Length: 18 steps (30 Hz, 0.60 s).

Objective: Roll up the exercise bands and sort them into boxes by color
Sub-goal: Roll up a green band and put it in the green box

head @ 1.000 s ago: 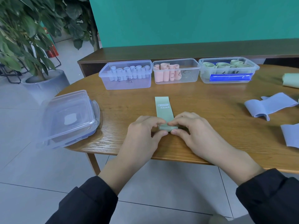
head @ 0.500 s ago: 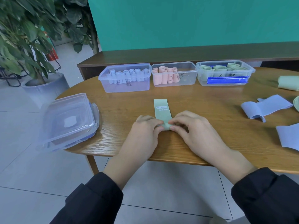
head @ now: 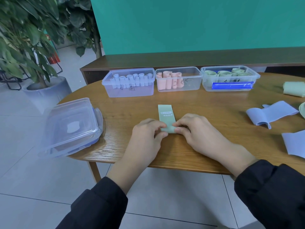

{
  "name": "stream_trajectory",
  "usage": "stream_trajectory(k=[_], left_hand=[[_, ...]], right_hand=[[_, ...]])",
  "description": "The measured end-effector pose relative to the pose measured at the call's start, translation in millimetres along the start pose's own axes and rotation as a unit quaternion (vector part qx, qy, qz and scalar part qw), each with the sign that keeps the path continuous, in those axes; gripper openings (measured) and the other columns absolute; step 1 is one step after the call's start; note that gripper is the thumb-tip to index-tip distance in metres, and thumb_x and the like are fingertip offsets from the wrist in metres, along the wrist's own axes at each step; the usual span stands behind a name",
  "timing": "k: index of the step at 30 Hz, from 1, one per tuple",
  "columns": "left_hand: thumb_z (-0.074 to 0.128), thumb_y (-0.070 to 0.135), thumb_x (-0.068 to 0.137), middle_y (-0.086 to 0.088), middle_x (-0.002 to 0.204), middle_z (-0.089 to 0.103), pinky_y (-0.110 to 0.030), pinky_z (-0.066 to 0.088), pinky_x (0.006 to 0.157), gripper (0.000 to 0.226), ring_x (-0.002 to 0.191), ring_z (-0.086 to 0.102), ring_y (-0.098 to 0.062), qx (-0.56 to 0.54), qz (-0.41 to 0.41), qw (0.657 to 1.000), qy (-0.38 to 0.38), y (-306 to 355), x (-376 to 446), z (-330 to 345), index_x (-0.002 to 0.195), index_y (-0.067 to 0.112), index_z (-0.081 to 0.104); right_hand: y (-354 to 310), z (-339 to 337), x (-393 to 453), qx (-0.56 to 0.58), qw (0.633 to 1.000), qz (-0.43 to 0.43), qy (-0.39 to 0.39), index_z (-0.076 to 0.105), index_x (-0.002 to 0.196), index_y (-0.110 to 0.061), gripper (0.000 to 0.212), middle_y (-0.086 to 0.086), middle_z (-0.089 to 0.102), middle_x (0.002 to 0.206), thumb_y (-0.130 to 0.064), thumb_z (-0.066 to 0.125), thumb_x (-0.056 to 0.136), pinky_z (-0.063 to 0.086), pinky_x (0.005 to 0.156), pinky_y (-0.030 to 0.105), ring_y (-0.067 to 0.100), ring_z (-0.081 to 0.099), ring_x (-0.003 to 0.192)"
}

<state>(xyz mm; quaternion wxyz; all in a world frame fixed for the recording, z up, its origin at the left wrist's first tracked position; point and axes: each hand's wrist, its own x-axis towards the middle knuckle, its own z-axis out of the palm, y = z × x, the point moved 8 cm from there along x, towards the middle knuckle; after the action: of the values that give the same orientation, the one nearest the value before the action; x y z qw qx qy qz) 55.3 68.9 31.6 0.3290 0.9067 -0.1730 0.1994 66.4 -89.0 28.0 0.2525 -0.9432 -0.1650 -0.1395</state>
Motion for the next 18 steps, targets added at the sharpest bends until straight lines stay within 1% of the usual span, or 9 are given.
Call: stream_trajectory(k=[2, 4, 7, 9, 11, 12, 14, 16, 18], left_hand=[[0.075, 0.020, 0.091, 0.005, 0.108, 0.070, -0.014, 0.041, 0.089, 0.020, 0.099, 0.061, -0.012, 0.026, 0.017, 1.000, -0.006, 2, 3, 3, 0.110, 0.018, 0.077], [0.073, 0.019, 0.092, 0.001, 0.111, 0.072, -0.015, 0.036, 0.089, 0.019, 0.103, 0.060, -0.017, 0.035, 0.028, 0.999, -0.005, 3, 6, 4, 0.110, 0.015, 0.077], [0.071, 0.016, 0.094, -0.004, 0.104, 0.074, -0.019, 0.039, 0.087, 0.013, 0.098, 0.061, -0.023, 0.042, 0.048, 0.998, 0.003, 5, 8, 4, 0.103, 0.011, 0.078], [0.069, 0.013, 0.094, -0.006, 0.096, 0.074, -0.023, 0.040, 0.082, 0.010, 0.092, 0.061, -0.025, 0.039, 0.053, 0.998, 0.003, 5, 9, 5, 0.096, 0.010, 0.078], [0.067, 0.012, 0.095, -0.007, 0.089, 0.072, -0.028, 0.041, 0.079, 0.013, 0.086, 0.060, -0.026, 0.036, 0.049, 0.998, -0.007, 1, 12, 8, 0.088, 0.007, 0.077], [0.066, 0.013, 0.096, -0.008, 0.086, 0.070, -0.030, 0.041, 0.079, 0.016, 0.085, 0.060, -0.027, 0.037, 0.045, 0.998, -0.014, -1, 15, 10, 0.085, 0.006, 0.075], [0.062, 0.014, 0.098, -0.009, 0.083, 0.068, -0.033, 0.042, 0.077, 0.022, 0.083, 0.059, -0.026, 0.043, 0.033, 0.998, -0.028, -4, 20, 13, 0.082, 0.004, 0.073], [0.058, 0.014, 0.101, -0.010, 0.086, 0.066, -0.032, 0.042, 0.077, 0.025, 0.083, 0.058, -0.025, 0.040, 0.013, 0.999, -0.035, -5, 26, 14, 0.085, 0.002, 0.073], [0.052, 0.015, 0.104, -0.010, 0.091, 0.066, -0.034, 0.044, 0.081, 0.028, 0.085, 0.058, -0.024, 0.038, -0.006, 0.998, -0.039, -5, 29, 16, 0.090, 0.002, 0.073]], right_hand=[[1, 0, 2, -0.003, 1.000, -0.001, -0.005, 0.074, 0.116, -0.021, 0.021, -0.003, 0.065, 0.112, -0.026, 0.060, 0.100, 0.048, 0.097, 0.042, 0.017, 0.056, 0.113], [3, 2, 4, -0.005, 1.000, -0.001, -0.009, 0.074, 0.118, -0.022, 0.023, -0.004, 0.063, 0.111, -0.025, 0.058, 0.101, 0.047, 0.096, 0.041, 0.017, 0.054, 0.113], [2, 4, 6, -0.002, 1.000, -0.010, 0.010, 0.075, 0.117, -0.021, 0.023, -0.004, 0.061, 0.106, -0.020, 0.059, 0.101, 0.047, 0.095, 0.036, 0.018, 0.054, 0.109], [-1, 2, 4, 0.020, 0.998, -0.028, 0.052, 0.076, 0.111, -0.020, 0.021, -0.004, 0.062, 0.102, -0.012, 0.062, 0.098, 0.048, 0.092, 0.033, 0.018, 0.057, 0.103], [-2, -2, 2, 0.041, 0.995, -0.034, 0.084, 0.078, 0.102, -0.018, 0.018, -0.004, 0.066, 0.098, -0.007, 0.065, 0.095, 0.050, 0.088, 0.030, 0.016, 0.062, 0.096], [-2, -4, 2, 0.046, 0.994, -0.033, 0.093, 0.078, 0.100, -0.017, 0.016, -0.004, 0.068, 0.098, -0.008, 0.066, 0.095, 0.050, 0.088, 0.030, 0.015, 0.063, 0.094], [0, -5, 3, 0.049, 0.994, -0.031, 0.091, 0.077, 0.103, -0.018, 0.014, -0.005, 0.070, 0.101, -0.013, 0.065, 0.096, 0.051, 0.090, 0.031, 0.014, 0.064, 0.096], [3, -1, 5, 0.043, 0.997, -0.028, 0.063, 0.076, 0.111, -0.020, 0.018, -0.006, 0.069, 0.107, -0.024, 0.065, 0.098, 0.049, 0.094, 0.032, 0.014, 0.062, 0.102], [7, 3, 8, 0.029, 0.999, -0.012, 0.027, 0.073, 0.120, -0.023, 0.026, -0.008, 0.068, 0.113, -0.031, 0.066, 0.097, 0.044, 0.098, 0.031, 0.015, 0.055, 0.109]])
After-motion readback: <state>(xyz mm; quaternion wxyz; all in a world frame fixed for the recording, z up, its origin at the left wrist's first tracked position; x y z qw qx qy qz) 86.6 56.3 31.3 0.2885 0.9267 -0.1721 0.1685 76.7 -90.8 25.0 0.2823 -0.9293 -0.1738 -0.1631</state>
